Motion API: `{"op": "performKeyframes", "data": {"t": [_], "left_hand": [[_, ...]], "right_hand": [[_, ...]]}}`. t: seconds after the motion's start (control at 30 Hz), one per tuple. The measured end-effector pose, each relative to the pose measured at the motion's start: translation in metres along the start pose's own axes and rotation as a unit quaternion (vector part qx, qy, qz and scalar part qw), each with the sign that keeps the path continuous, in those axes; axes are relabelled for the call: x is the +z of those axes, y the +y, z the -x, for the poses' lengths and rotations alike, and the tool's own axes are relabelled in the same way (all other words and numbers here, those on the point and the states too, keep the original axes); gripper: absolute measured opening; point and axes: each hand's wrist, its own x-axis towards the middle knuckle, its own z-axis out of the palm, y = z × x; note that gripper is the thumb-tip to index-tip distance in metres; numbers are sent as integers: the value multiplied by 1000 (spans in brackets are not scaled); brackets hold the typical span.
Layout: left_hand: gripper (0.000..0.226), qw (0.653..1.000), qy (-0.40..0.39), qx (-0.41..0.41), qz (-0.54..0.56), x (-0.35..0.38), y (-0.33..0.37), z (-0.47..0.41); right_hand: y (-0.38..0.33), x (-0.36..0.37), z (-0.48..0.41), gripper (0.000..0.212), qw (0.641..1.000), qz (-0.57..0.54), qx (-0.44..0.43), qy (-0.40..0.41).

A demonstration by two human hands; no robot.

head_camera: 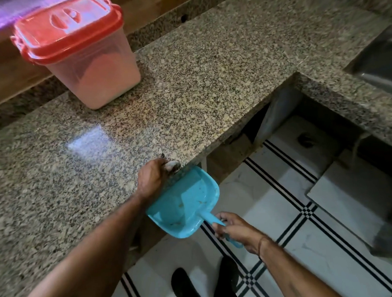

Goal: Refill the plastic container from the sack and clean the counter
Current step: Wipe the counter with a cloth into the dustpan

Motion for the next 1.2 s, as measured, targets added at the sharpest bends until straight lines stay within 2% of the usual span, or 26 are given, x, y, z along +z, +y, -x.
{"op": "performKeyframes", "data": {"t": [0.17,0.27,0.33,0.47,0.53,0.6,0.67,0.83,1.07,1.2], "left_hand": [[17,1000,20,-18,1,-3,6,14],[8,998,50,20,-11,7,13,37],[7,997,44,41,-47,14,13,48],[17,989,3,100,-111,15,3,55],[16,996,34,74,-43,1,2,56],[13,995,90,35,29,-12,-7,48],[10,990,138,-6,33,-21,-21,37],[14,982,133,-125,-44,-6,-36,38],[17,988,101,-114,-22,13,-2,20],[22,996,83,-38,4,13,9,2]], "right_hand": [[-10,5,-5,4,1000,-6,4,0],[-14,13,-10,6,1000,-16,5,7],[-18,20,-12,8,1000,-14,10,9],[-20,29,-14,16,999,-18,16,22],[-20,29,-12,7,999,-21,14,20],[-16,27,-11,6,1000,-23,7,16],[-11,24,-10,6,1000,-13,3,17],[-2,18,-9,4,1000,-19,8,22],[7,20,-14,9,1000,-9,23,20],[10,23,-16,6,999,-5,27,21]]}}
